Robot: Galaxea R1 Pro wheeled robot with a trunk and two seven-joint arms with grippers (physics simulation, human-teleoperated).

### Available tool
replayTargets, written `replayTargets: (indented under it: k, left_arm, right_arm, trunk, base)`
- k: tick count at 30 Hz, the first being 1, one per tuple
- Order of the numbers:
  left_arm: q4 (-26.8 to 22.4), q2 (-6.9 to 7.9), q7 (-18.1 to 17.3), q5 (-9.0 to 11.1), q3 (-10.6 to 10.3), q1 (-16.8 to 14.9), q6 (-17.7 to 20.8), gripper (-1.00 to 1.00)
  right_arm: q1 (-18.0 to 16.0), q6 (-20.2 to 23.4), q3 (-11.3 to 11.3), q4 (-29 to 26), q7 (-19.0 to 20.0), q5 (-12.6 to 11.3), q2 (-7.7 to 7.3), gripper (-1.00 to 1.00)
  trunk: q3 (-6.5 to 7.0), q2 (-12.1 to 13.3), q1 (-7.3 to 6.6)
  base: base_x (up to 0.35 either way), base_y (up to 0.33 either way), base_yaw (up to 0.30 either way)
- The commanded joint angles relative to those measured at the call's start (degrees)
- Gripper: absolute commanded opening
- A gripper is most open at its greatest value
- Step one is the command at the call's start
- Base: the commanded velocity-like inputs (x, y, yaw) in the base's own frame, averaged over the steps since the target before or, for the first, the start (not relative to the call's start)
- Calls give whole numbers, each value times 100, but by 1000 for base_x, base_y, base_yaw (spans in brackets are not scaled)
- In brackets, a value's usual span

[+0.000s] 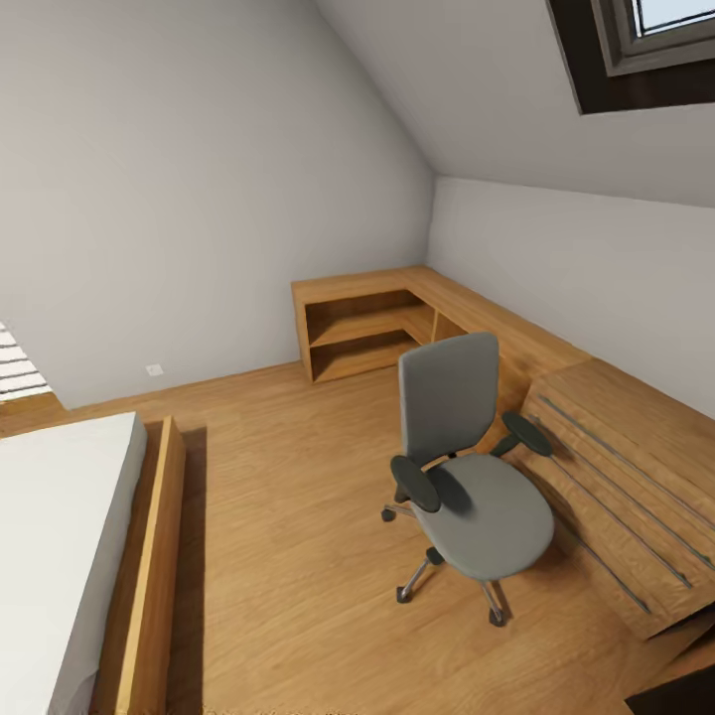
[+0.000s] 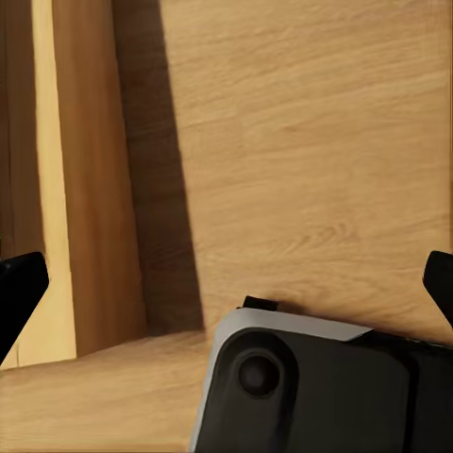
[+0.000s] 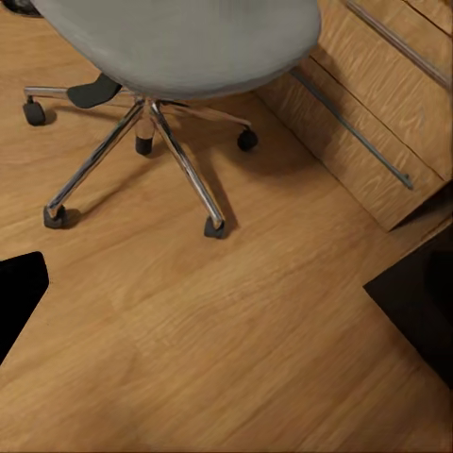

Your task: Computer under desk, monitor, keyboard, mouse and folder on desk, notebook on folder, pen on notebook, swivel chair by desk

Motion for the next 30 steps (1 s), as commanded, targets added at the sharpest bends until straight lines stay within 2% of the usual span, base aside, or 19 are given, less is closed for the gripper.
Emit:
replayTargets:
  k: [1,13,16,21,30]
  left_arm:
    - [1,-4,58,-3,-96,-4,-39,100]
    - [26,-17,28,8,-187,0,-1019,100]
    - [27,-17,27,-71,-188,2,-1101,100]
    - [28,-15,41,-424,-184,4,-1183,100]
    - [28,-9,59,-508,-181,5,-1192,100]
  right_arm:
    - [-4,-8,46,12,-120,26,4,100]
    - [0,-8,56,14,-214,46,5,100]
    - [0,-8,56,14,-219,47,6,100]
    - [0,-8,57,14,-220,48,6,100]
    - [0,-8,58,14,-211,48,-1,100]
  trunk:
    - [-17,-11,3]
    - [-88,-11,3]
    - [-106,-11,3]
    - [-138,-11,3]
    - [-194,-11,3]
  base:
    - [0,0,216]
    - [0,0,211]
    - [0,0,196]
    - [37,25,191]
    - [250,169,188]
